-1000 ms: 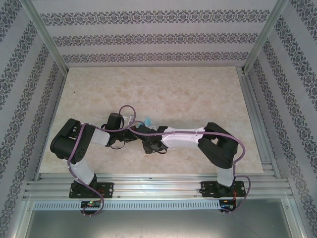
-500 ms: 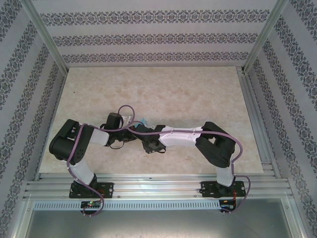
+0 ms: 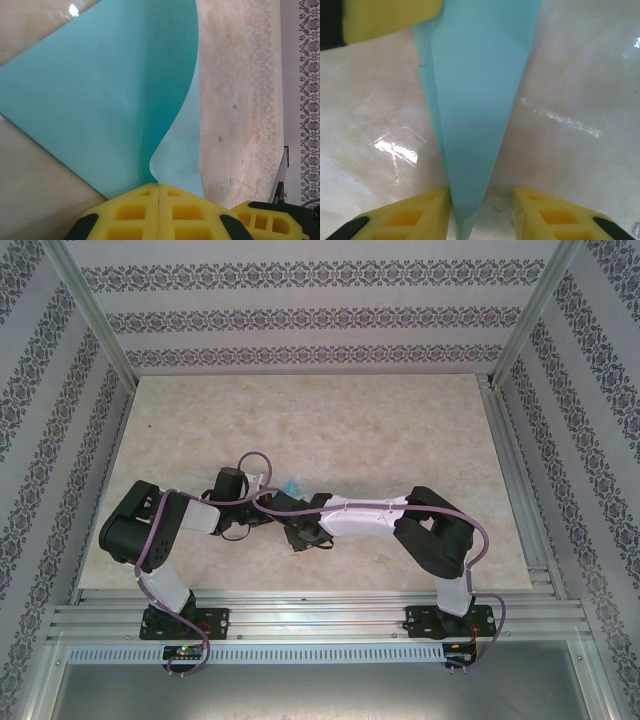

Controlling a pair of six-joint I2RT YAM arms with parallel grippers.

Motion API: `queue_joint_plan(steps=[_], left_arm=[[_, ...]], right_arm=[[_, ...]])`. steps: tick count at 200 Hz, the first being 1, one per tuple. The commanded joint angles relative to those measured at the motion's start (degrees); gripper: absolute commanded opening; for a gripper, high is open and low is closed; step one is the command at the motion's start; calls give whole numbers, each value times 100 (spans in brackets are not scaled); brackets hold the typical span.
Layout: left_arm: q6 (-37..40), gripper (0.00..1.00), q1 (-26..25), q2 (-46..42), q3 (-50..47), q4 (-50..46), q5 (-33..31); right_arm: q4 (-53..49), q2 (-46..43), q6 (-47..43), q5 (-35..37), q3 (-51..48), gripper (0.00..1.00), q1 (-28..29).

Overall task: Fold a paper plane with a square sheet of paper (fold left side to right side)
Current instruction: Fold the wing for the fifth time at the center of the table.

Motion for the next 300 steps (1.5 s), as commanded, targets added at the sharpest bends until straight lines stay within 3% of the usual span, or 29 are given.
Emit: queue_joint_plan(steps=[1,102,208,300], left_arm=[[238,0,316,259,-218,-690,-1016],[233,0,316,259,-210,-688,-935],[452,0,317,-401,-144,-1374,-884],[497,0,314,125,-158,-1152,-1086]], right_arm=[[212,117,-194,62,204,41,17],[120,565,-323,393,573,43,-183],[-152,782,-174,448,383,30,-174],[-144,787,-261,377,410,29,-176]])
